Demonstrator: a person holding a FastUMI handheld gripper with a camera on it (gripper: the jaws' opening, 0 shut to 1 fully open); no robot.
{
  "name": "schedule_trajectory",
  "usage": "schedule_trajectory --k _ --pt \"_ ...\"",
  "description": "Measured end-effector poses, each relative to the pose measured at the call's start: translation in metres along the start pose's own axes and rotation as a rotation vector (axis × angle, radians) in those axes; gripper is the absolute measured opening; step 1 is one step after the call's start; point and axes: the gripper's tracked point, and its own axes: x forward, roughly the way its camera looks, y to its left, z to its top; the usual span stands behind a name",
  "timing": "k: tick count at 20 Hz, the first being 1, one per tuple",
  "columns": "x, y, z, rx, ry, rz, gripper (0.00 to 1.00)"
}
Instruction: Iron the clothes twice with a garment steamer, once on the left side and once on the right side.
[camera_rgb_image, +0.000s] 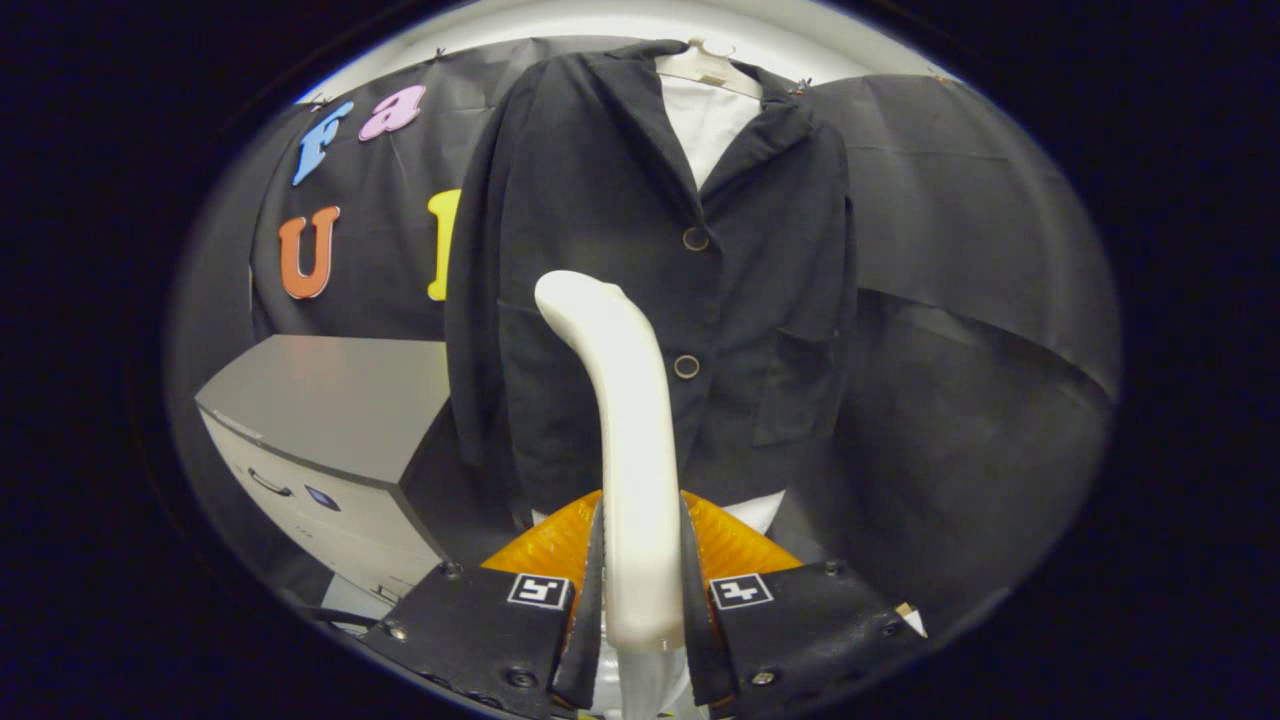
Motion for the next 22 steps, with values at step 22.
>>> schedule_trajectory --k 22 --pt "0.03 -0.01 -0.102 0.038 0.238 0.011 0.38"
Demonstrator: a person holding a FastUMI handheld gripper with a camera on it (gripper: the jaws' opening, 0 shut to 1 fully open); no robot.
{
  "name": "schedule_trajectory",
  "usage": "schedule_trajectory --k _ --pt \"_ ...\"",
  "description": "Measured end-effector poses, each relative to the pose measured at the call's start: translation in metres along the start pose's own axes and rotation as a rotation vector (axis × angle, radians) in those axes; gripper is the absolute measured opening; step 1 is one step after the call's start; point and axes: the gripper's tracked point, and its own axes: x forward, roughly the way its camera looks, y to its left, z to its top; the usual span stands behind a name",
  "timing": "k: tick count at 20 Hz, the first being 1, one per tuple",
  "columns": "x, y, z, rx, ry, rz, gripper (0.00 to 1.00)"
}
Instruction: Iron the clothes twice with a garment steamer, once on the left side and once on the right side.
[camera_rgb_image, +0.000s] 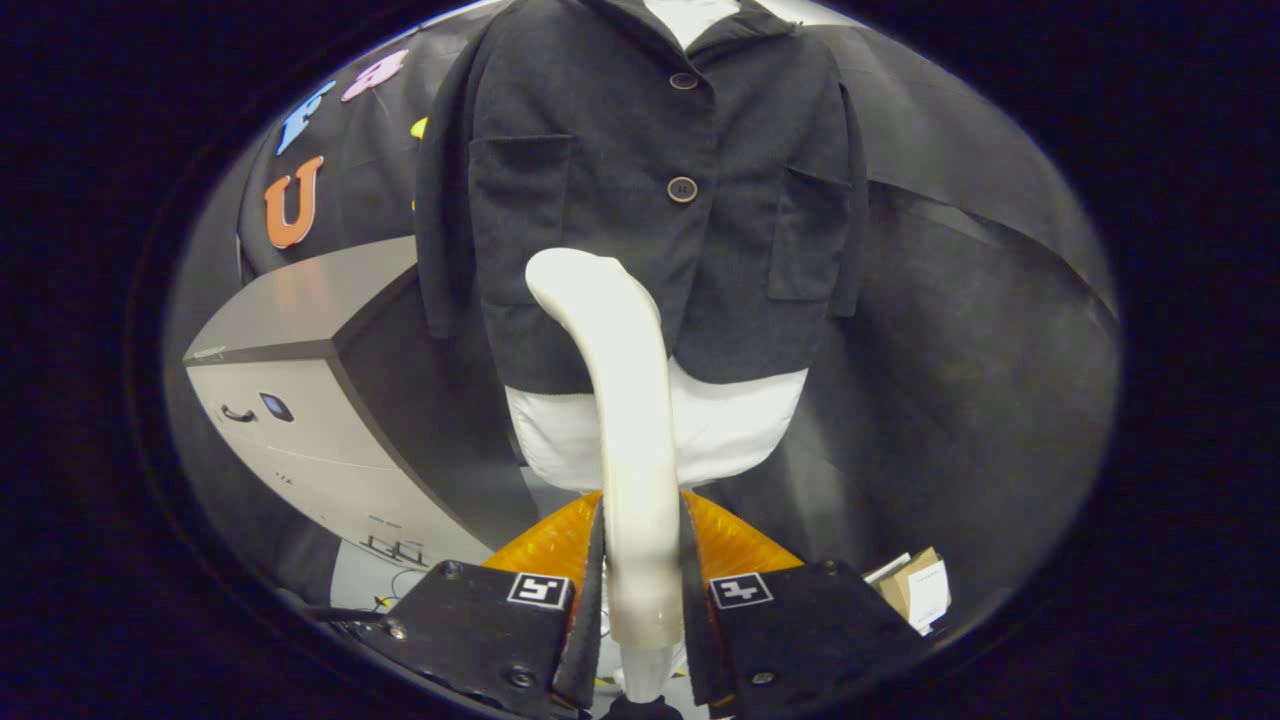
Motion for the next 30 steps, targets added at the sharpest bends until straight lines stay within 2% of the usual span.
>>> schedule_trajectory --k 5,12,20,24,30 --pt "-0.011 -0.004 0.009 0.023 -0.013 0.019 0.38" --pt "-0.067 -0.035 0.05 0.119 -0.13 0.056 0.38" --pt "-0.129 -0.082 0.117 0.251 -0.287 0.053 0.38" --pt "-0.146 -0.103 0.157 0.276 -0.364 0.039 0.38" --pt "-0.157 -0.132 0.243 0.31 -0.477 0.006 0.38"
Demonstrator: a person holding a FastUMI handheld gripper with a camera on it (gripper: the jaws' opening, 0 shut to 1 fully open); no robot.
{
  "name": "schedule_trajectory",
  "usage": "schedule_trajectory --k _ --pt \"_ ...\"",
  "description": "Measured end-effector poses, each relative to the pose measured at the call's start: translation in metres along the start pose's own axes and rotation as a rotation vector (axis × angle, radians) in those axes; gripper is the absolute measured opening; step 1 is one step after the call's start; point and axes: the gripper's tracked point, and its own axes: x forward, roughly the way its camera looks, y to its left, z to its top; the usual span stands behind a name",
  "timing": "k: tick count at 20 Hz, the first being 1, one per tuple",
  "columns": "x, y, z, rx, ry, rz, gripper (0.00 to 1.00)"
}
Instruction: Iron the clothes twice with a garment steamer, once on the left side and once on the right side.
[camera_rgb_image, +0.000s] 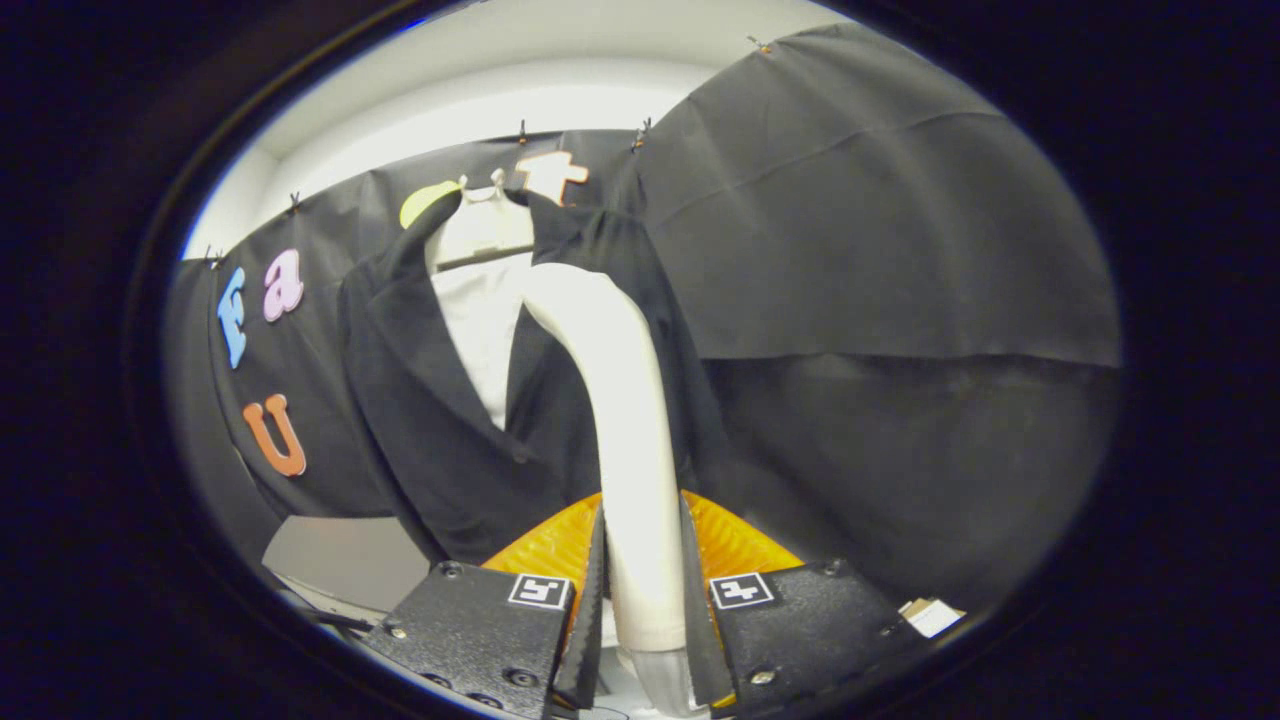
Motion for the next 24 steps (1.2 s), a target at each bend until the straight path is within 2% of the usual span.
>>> schedule_trajectory --k 6,11,20,24 --pt "0.037 0.007 0.061 0.009 -0.067 -0.038 0.38" --pt "0.058 0.02 0.078 -0.027 -0.082 -0.062 0.38" --pt "0.079 0.032 0.053 -0.16 -0.065 -0.136 0.38" --pt "0.077 0.025 0.033 -0.151 -0.029 -0.142 0.38"
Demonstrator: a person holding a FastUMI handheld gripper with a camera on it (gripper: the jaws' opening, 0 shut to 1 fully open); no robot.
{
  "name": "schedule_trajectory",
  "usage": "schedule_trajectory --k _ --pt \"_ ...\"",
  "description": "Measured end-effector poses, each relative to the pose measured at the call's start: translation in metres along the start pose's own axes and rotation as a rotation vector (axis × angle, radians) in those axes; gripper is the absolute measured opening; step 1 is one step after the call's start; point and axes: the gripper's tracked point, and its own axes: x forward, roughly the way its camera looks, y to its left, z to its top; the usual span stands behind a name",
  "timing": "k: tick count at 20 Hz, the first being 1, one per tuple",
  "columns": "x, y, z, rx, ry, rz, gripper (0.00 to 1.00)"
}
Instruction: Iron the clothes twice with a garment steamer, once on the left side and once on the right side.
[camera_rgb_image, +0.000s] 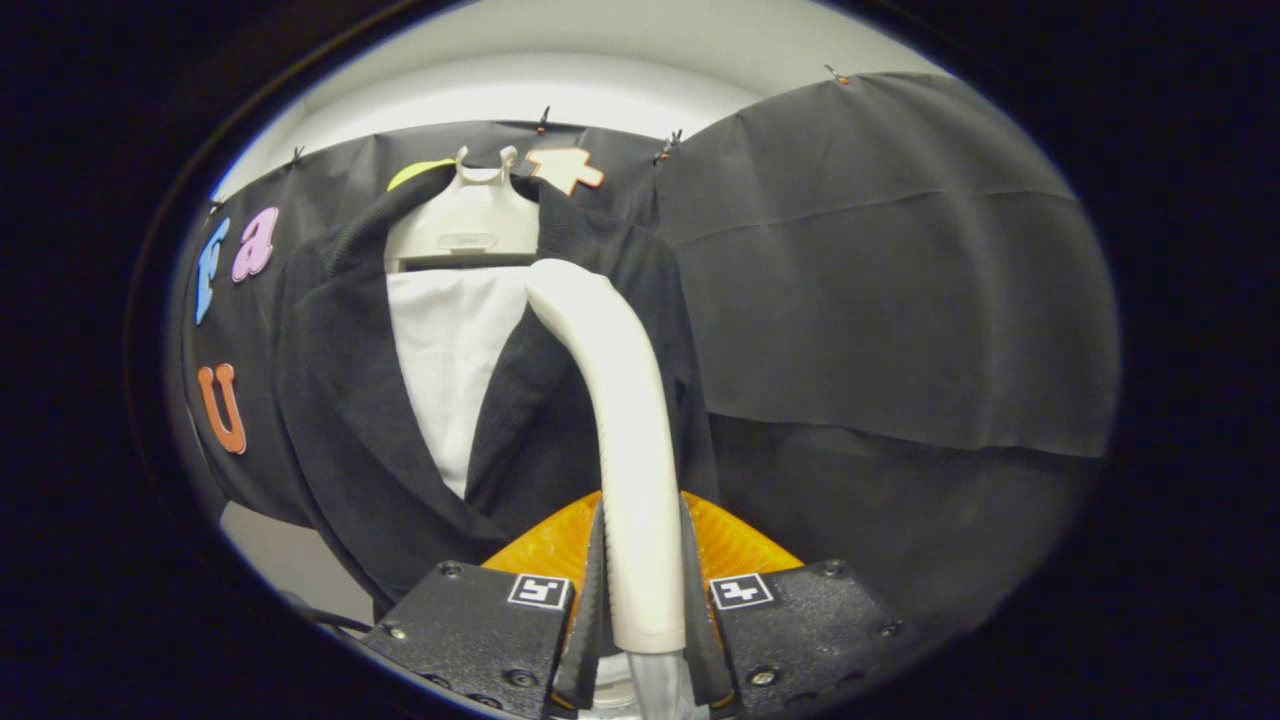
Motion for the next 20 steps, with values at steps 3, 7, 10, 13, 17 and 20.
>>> schedule_trajectory --k 3,7,10,13,17,20 --pt "-0.003 -0.002 -0.02 -0.018 0.036 -0.008 0.38" --pt "-0.006 0.0 -0.047 -0.043 0.083 -0.012 0.38" --pt "-0.006 0.0 -0.06 -0.051 0.112 -0.017 0.38" --pt "-0.007 -0.001 -0.079 -0.06 0.138 -0.023 0.38" --pt "-0.008 0.0 -0.098 -0.07 0.173 -0.019 0.38" --pt "-0.008 0.001 -0.112 -0.076 0.195 -0.017 0.38"
